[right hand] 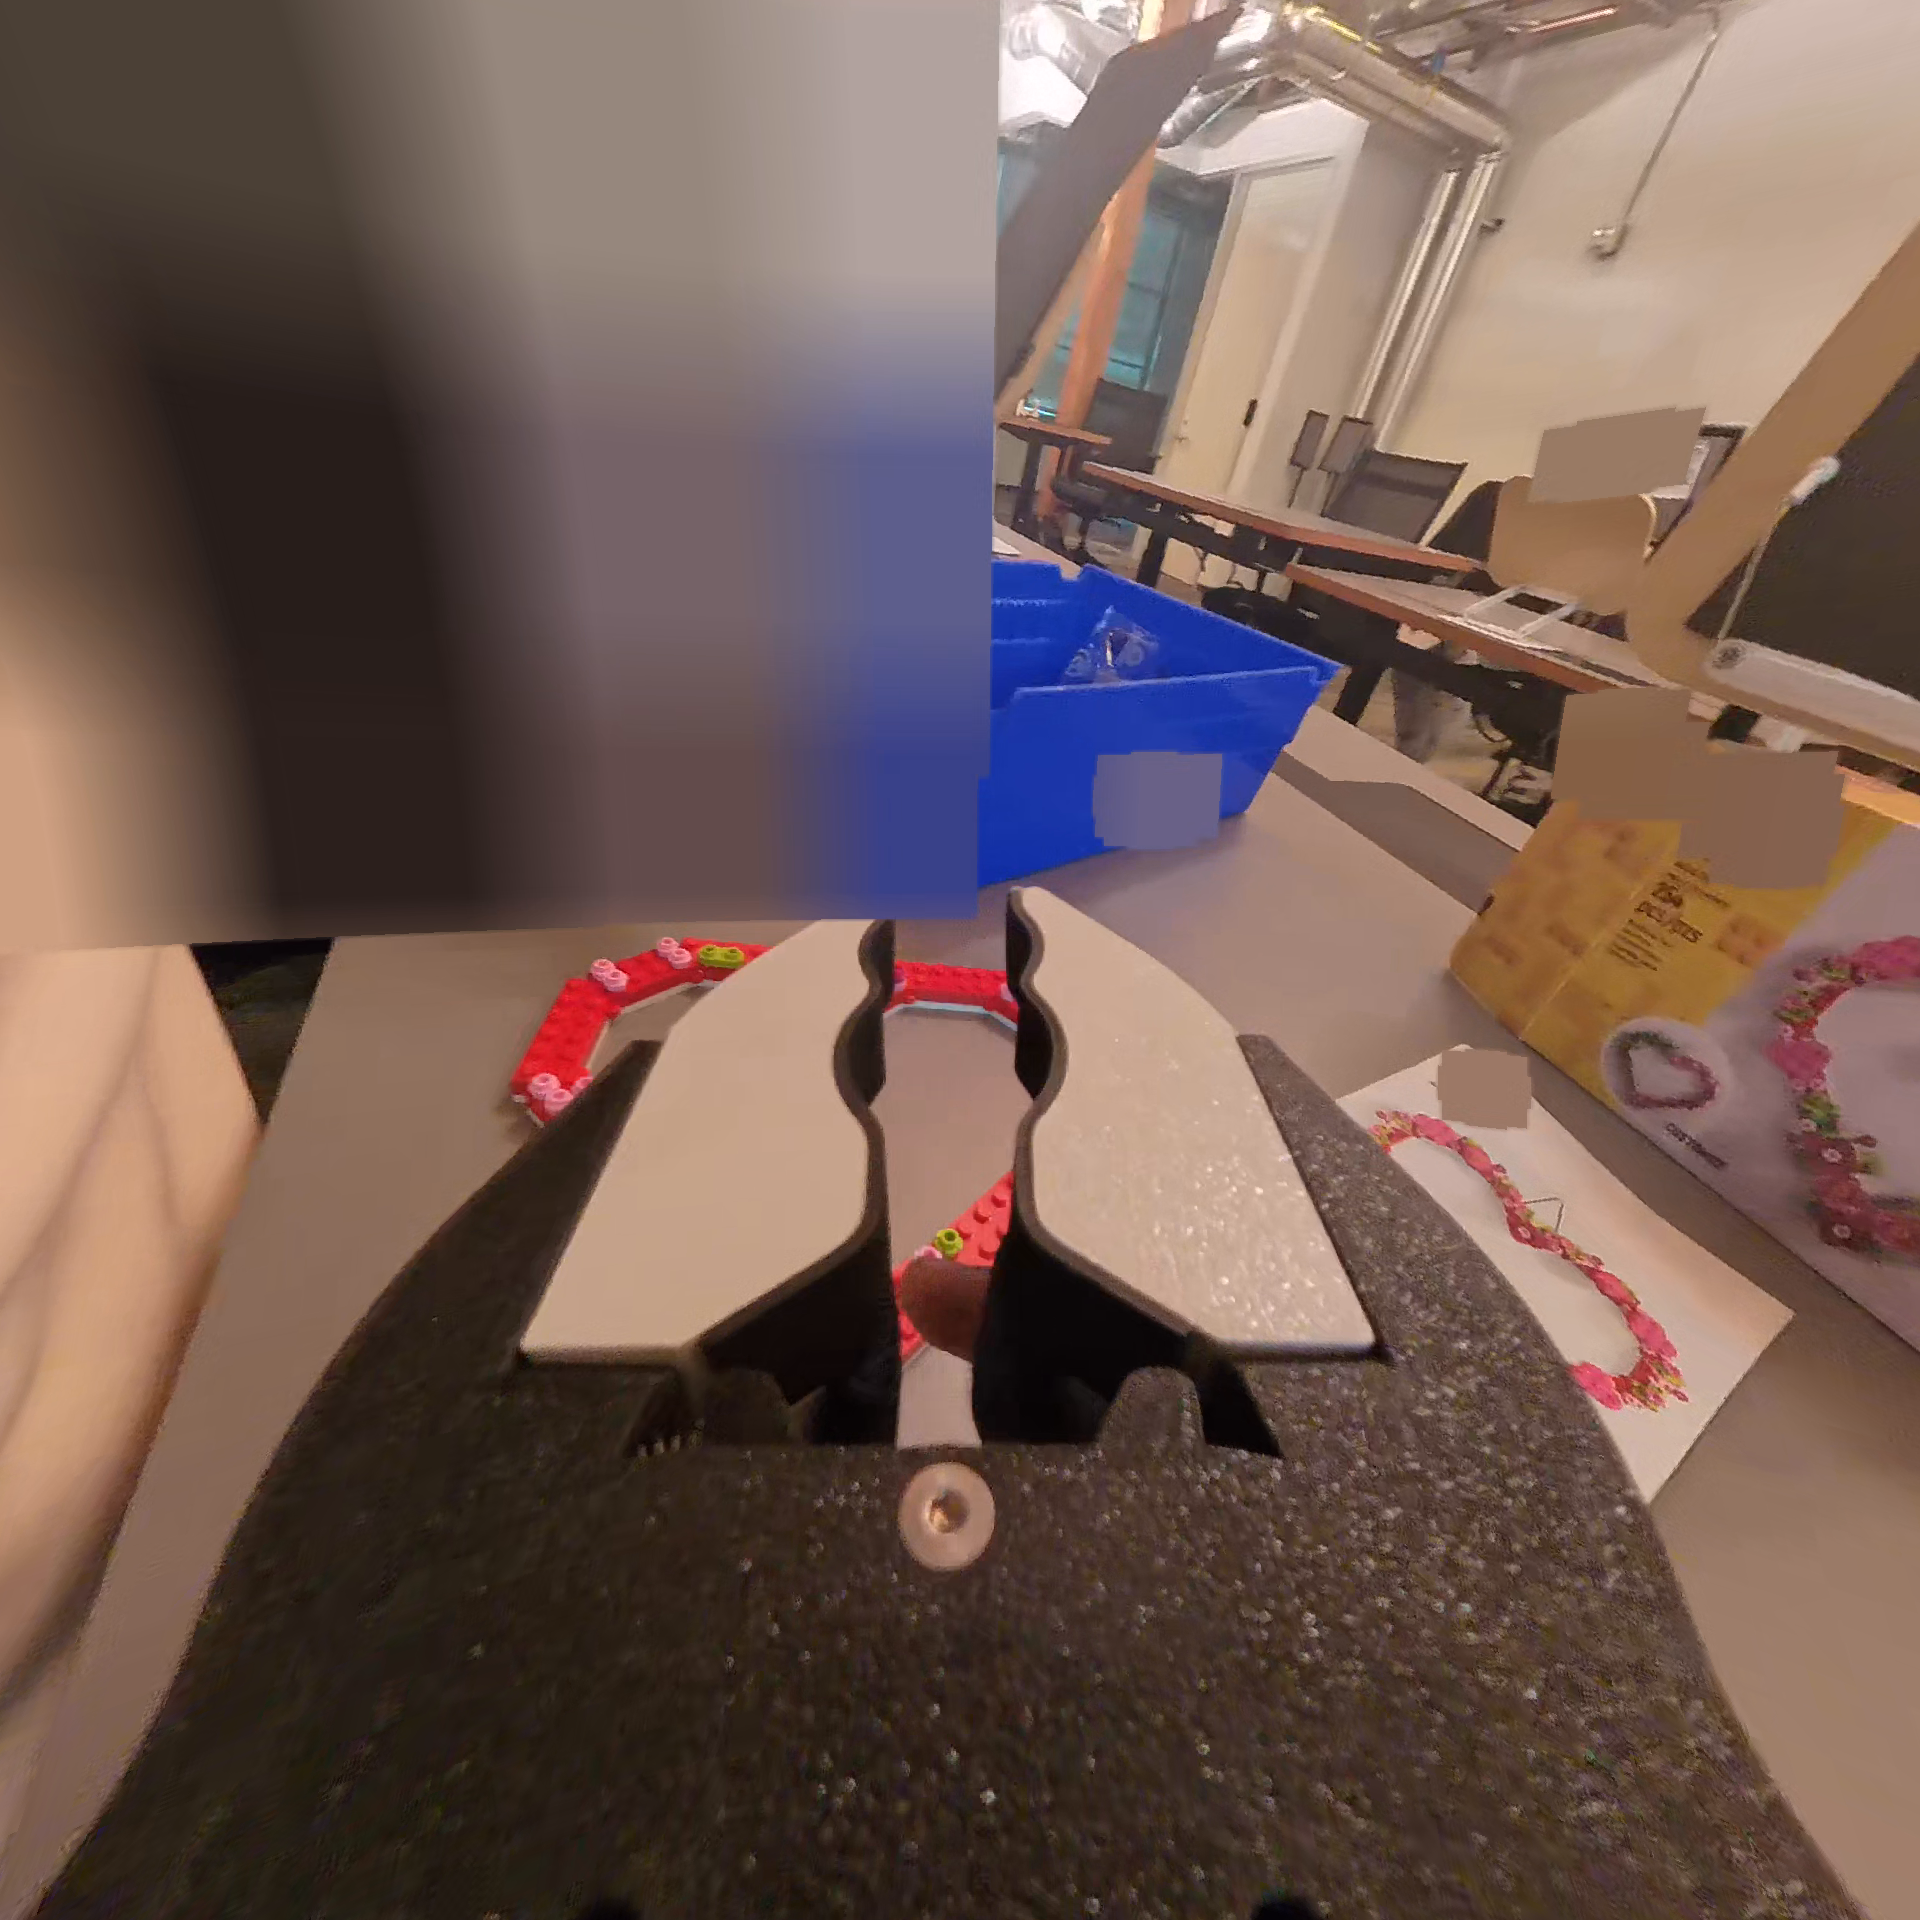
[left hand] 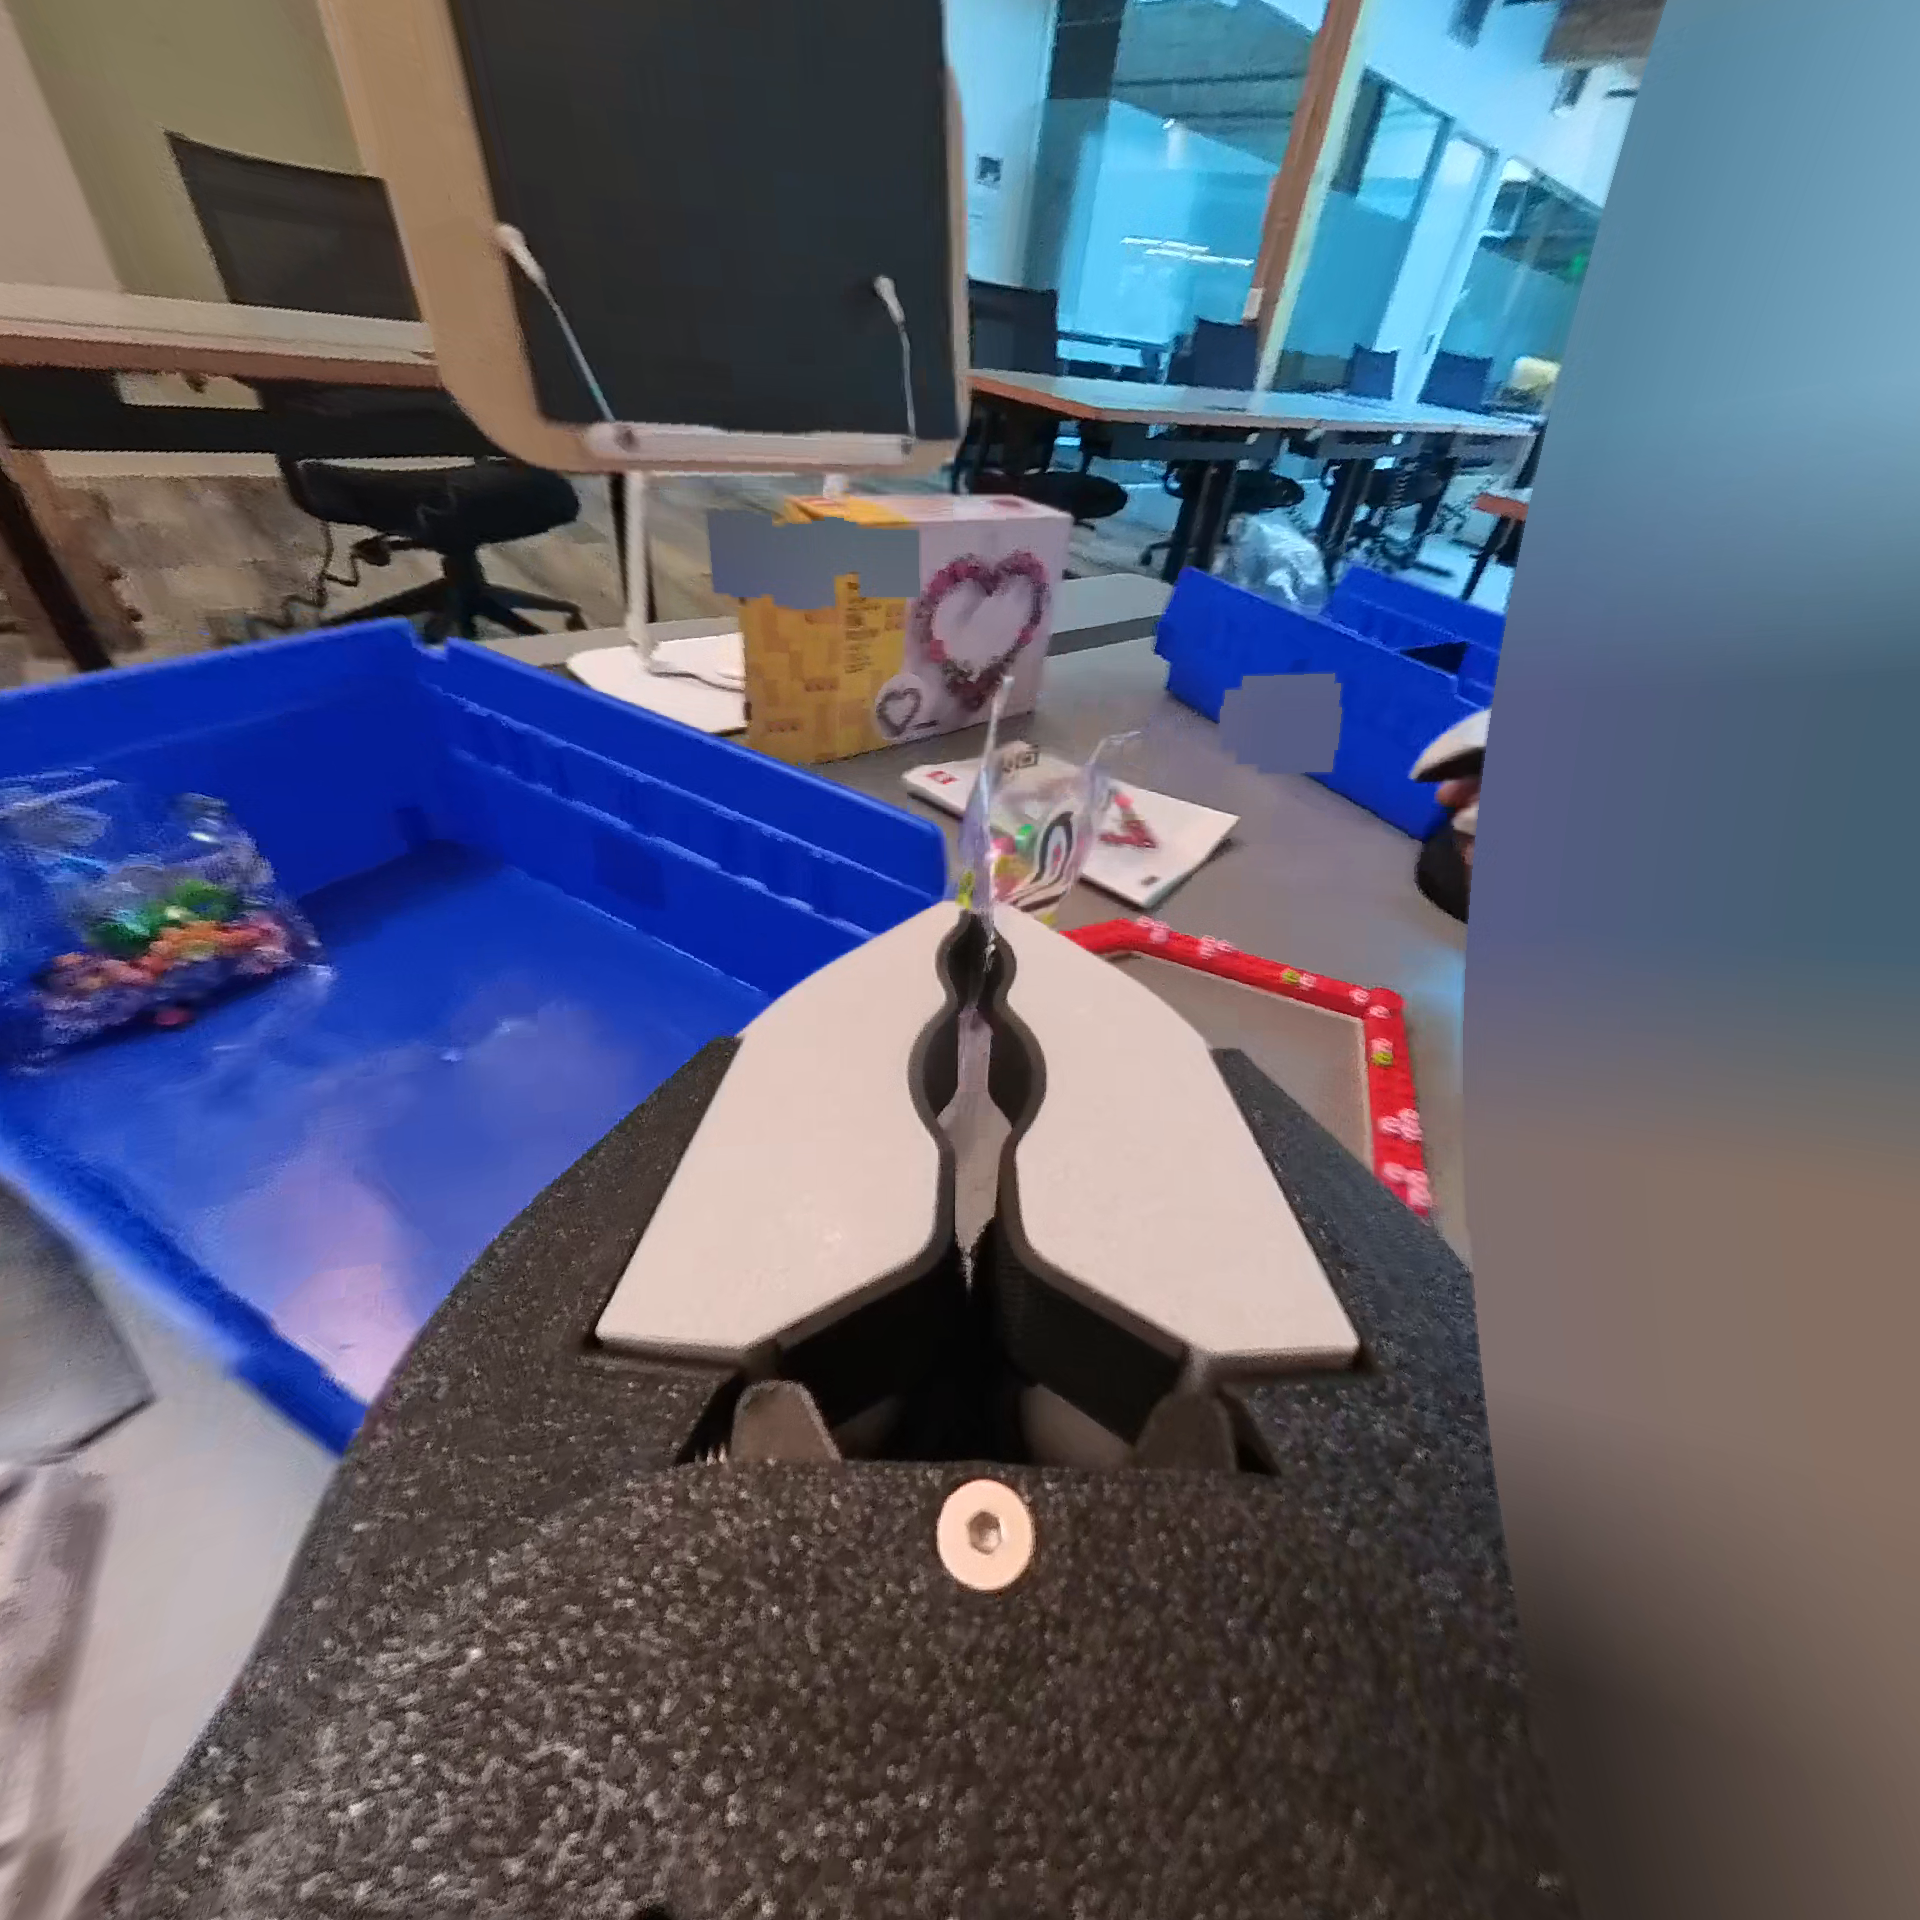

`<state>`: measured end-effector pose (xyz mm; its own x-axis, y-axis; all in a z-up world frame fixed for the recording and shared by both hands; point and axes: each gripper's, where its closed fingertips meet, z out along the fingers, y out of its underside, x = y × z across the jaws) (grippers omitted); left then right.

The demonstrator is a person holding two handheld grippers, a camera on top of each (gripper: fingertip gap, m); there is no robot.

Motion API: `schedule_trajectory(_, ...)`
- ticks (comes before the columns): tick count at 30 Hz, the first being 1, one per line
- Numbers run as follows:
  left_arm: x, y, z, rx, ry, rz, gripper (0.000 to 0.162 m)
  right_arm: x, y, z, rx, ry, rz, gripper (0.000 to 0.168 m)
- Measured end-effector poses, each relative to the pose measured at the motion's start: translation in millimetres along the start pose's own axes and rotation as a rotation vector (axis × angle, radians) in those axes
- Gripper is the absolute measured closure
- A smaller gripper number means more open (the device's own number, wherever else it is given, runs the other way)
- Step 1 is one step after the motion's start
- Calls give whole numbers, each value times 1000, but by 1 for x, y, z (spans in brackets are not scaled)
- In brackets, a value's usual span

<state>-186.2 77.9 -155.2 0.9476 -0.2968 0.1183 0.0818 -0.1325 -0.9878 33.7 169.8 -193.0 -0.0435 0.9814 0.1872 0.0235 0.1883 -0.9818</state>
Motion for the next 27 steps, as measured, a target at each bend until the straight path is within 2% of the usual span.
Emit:
schedule_trajectory(1, -9, -7, -1, -7, -12, 1, 162, 1, 3, 1, -10, 14, 1, 148)
schedule_trajectory(2, -19, -13, -1, -19, -30, -3, 162, -1, 7, 2, -26, 5, 2, 155)
schedule_trajectory(3, -30, -18, 1, -40, -48, -1, 162, -8, 11, 3, -47, -42, 3, 168)
schedule_trajectory(5, -57, -26, 7, -105, -80, 26, 162, -23, 17, 5, -73, -131, 13, 168)
schedule_trajectory(6, -70, -30, 13, -139, -80, 43, 162, -23, 20, 7, -83, -119, 10, 167)
schedule_trajectory(9, -114, -36, 39, -251, -67, 90, 162, -14, 25, 11, -87, -50, -8, 149)
schedule_trajectory(11, -152, -33, 61, -342, -120, 118, 162, -13, 28, 12, -100, -52, -6, 148)
schedule_trajectory(16, -231, -14, 121, -471, -287, 45, 162, -6, 35, 11, -147, -30, -35, 147)
schedule_trajectory(21, -242, 6, 161, -571, -313, 12, 162, 5, 38, 6, -159, 3, -30, 147)
schedule_trajectory(24, -240, 23, 172, -637, -323, -16, 162, 9, 38, 7, -173, -1, -42, 147)
schedule_trajectory(27, -241, 36, 180, -629, -358, 15, 162, 11, 36, 8, -177, -10, -72, 147)
